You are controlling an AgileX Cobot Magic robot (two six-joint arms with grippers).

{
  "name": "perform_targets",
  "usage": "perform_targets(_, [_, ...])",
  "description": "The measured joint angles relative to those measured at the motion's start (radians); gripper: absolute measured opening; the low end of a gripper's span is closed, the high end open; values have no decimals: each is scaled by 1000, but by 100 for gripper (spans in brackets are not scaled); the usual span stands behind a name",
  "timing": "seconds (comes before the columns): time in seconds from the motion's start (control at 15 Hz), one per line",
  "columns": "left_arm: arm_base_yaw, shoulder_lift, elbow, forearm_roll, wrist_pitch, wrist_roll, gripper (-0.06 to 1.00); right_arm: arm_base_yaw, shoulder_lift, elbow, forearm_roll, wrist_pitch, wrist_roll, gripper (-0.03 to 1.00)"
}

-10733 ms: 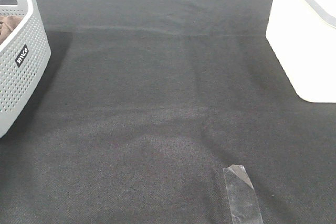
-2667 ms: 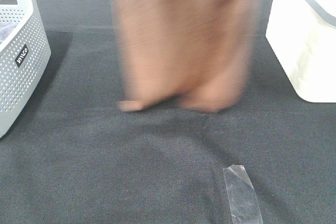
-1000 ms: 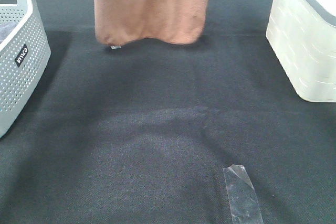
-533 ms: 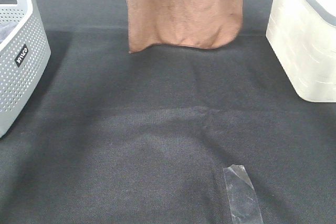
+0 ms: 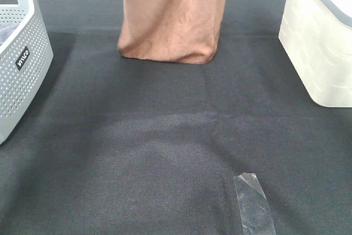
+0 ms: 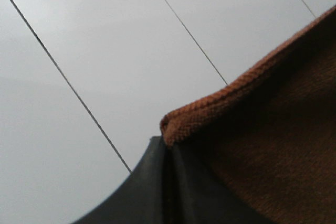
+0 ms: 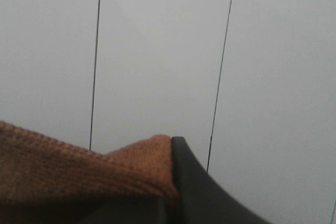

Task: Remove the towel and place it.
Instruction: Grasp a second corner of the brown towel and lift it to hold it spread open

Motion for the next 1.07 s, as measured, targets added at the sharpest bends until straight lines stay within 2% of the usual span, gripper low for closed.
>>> perform_targets(0.2, [-32, 0, 0, -53, 284, -23, 0, 0, 0, 12, 107, 163, -61, 1])
perform_targets(0.27, [-47, 0, 0, -62, 391, -24, 0, 0, 0, 16, 175, 243, -121, 1])
perform_targets(0.47, [-80, 0, 0, -81, 695, -24, 0, -3, 0, 19, 472, 501, -400, 1])
perform_targets(0.53, [-83, -5, 0, -98, 785, -24, 0, -3, 0, 19, 534, 601, -465, 1])
perform_targets(0.67, [-84, -22, 0, -154, 946, -28, 0, -3, -6, 21, 582, 766, -524, 1])
perform_targets(0.73, [-84, -39, 0, -171, 1003, -36, 0, -3, -15, 21, 587, 826, -534, 1])
perform_targets(0.87, [-84, -70, -3, -189, 1054, -47, 0, -3, -46, 21, 611, 906, -552, 1])
perform_targets(1.07, [-84, -103, -3, -193, 1166, -72, 0, -3, -88, 21, 697, 1023, -570, 1])
